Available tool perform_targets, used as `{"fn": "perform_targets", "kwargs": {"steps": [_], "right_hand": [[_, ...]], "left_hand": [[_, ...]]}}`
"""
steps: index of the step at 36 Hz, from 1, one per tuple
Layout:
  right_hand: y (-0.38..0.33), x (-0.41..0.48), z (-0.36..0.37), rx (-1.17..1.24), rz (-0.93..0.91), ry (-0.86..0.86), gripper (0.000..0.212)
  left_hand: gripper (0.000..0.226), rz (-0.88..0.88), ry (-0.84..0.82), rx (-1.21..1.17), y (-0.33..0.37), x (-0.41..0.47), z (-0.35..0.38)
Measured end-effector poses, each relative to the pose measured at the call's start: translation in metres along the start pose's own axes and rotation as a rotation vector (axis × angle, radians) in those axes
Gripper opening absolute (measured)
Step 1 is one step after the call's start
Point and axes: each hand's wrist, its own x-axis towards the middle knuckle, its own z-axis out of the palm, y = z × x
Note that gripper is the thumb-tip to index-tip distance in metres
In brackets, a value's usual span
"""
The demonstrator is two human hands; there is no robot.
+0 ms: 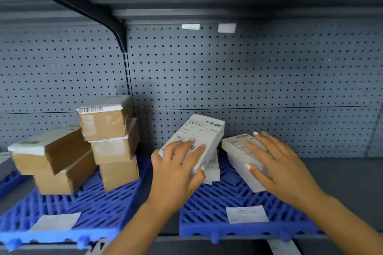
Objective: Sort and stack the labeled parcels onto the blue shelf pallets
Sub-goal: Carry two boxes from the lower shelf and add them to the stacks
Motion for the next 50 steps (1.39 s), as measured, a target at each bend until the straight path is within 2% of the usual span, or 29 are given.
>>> {"fn": "perform_targets", "kwargs": {"steps": [6, 12, 21, 28, 37, 50], "right_hand": [[0.032, -0.011, 0.01, -0.041, 0.026, -0.106, 0.062], [0.046, -0.011, 0.023, -0.041, 0.034, -0.166, 0.057], [0.042, -0.002, 0.031, -0.017, 0.036, -0.167, 0.063], [0.02, -0.001, 0.023, 0.061, -0.068, -0.129, 0.058], [-0.074, 0.01, 0.002, 0.194, -0.213, -0.045, 0.053], [-0.293, 0.021, -0.005, 0.307, -0.328, 0.006, 0.055]], "left_hand": [[0.043, -0.061, -0.04, 0.042, 0.013, 0.007, 0.028], [0.044, -0.085, -0.01, 0.083, 0.021, 0.013, 0.036], [0.045, -0.137, 0.006, 0.128, 0.024, 0.009, 0.026], [0.047, -0.19, 0.005, 0.142, 0.02, -0.008, 0.004], [0.045, -0.109, 0.062, 0.196, -0.015, -0.052, -0.052], [0.039, -0.028, 0.134, 0.141, -0.128, -0.168, -0.179]]}}
